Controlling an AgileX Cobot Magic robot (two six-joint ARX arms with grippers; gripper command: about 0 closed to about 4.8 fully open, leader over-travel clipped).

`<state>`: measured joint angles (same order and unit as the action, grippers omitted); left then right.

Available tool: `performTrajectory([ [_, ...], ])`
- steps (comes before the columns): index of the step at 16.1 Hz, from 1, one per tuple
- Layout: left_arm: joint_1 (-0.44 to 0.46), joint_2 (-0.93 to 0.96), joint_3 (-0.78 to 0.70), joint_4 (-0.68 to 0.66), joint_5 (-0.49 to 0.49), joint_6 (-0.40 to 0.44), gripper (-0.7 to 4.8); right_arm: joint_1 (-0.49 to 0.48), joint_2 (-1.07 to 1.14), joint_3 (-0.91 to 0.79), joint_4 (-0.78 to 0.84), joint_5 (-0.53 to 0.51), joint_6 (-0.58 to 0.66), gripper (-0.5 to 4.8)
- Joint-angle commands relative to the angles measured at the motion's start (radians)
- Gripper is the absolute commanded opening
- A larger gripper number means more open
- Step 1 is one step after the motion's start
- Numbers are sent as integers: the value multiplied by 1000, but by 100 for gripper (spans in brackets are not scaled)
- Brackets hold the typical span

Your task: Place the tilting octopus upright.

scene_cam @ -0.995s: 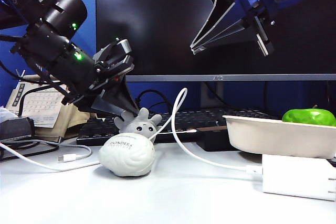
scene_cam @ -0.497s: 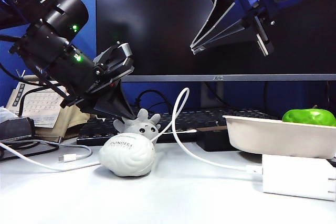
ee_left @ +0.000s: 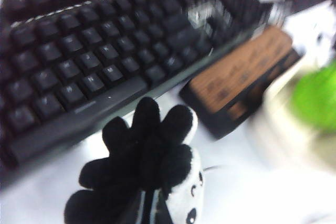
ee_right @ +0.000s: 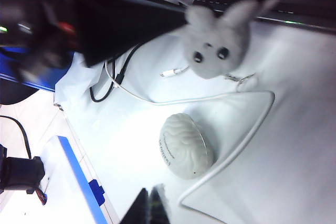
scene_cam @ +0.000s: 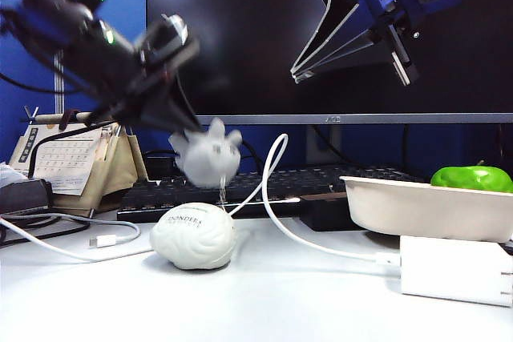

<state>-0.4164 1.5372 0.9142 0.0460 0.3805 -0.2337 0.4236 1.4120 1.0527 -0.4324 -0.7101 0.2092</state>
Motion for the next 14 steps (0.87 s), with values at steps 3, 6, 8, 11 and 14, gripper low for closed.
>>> performTrajectory([
  [3,0,-88,3,-42,56,-151,-6,1,-3,5,8,-6,0,-1],
  [6,2,-89,3,-39,231,-288,-6,1,-3,5,-27,-7,-1,-1],
  [8,5,-89,3,-37,298,-341,-6,1,-3,5,-56,-7,-1,-1],
  [11,17,-89,3,-37,348,-404,-6,1,-3,5,-66,-8,-1,-1],
  [14,30,-90,3,-35,410,-425,-6,1,-3,5,-68,-10,-1,-1],
])
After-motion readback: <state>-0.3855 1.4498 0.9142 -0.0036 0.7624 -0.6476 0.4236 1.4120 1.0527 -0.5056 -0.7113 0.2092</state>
